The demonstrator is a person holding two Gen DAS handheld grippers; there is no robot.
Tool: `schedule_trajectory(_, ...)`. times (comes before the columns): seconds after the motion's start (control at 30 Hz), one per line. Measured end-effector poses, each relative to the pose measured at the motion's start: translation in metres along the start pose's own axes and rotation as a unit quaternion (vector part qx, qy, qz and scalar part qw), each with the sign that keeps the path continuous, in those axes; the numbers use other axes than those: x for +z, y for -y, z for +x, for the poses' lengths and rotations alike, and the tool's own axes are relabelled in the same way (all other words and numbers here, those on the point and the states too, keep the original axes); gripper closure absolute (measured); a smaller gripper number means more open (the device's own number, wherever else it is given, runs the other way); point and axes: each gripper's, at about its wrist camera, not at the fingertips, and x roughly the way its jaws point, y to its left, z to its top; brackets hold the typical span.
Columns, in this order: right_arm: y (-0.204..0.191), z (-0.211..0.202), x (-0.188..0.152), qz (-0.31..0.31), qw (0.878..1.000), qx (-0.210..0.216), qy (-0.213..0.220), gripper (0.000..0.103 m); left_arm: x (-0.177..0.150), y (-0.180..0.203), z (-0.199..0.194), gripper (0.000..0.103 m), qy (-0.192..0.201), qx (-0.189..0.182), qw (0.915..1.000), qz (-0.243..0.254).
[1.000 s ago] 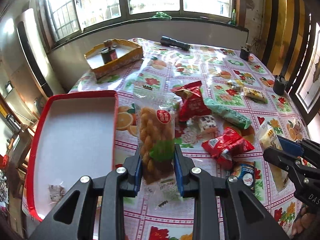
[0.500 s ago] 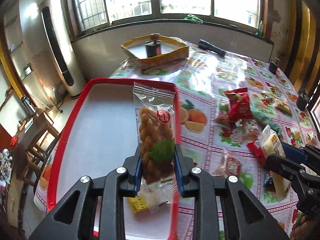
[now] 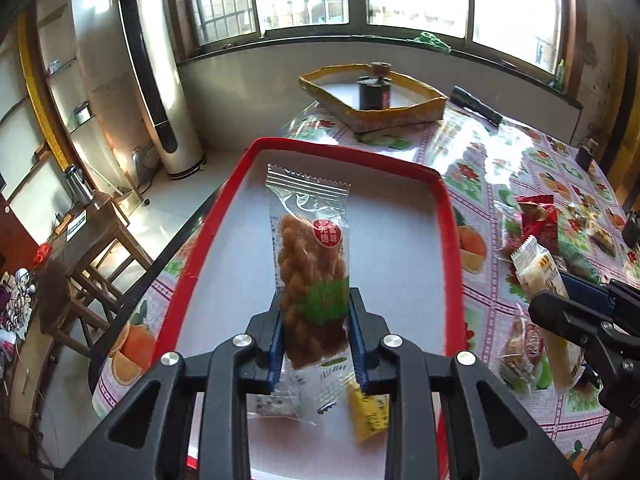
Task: Organize snacks
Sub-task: 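Carry the twisted-dough bag with the left tool while the right tool carries the rice-cracker bar to the tray, then open the left tool over the tray while the right tool releases the rice-cracker bar there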
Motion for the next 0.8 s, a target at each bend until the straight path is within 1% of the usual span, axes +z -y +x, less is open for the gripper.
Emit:
schedule_trajectory(0.37, -0.026, 0.061, 0.024, -0.021, 0.999, 0.031, -0.025, 0.068, 0.001, -0.03, 0.024, 0.076, -0.021, 0.012, 0.9994, -0.023)
schedule_trajectory(0.6, -0.034, 0.097, 0.024, -0.036, 0.998, 0.025, -0.055, 0.068, -0.003, -0.04, 0.039, 0.076, -0.04, 0.014, 0.9985, -0.033)
schedule_trajectory(0.8, -0.035, 0.117, 0.021, -0.04, 0.996, 0.023, -0.073, 0.068, -0.005, -0.044, 0.048, 0.077, -0.053, 0.014, 0.9979, -0.036)
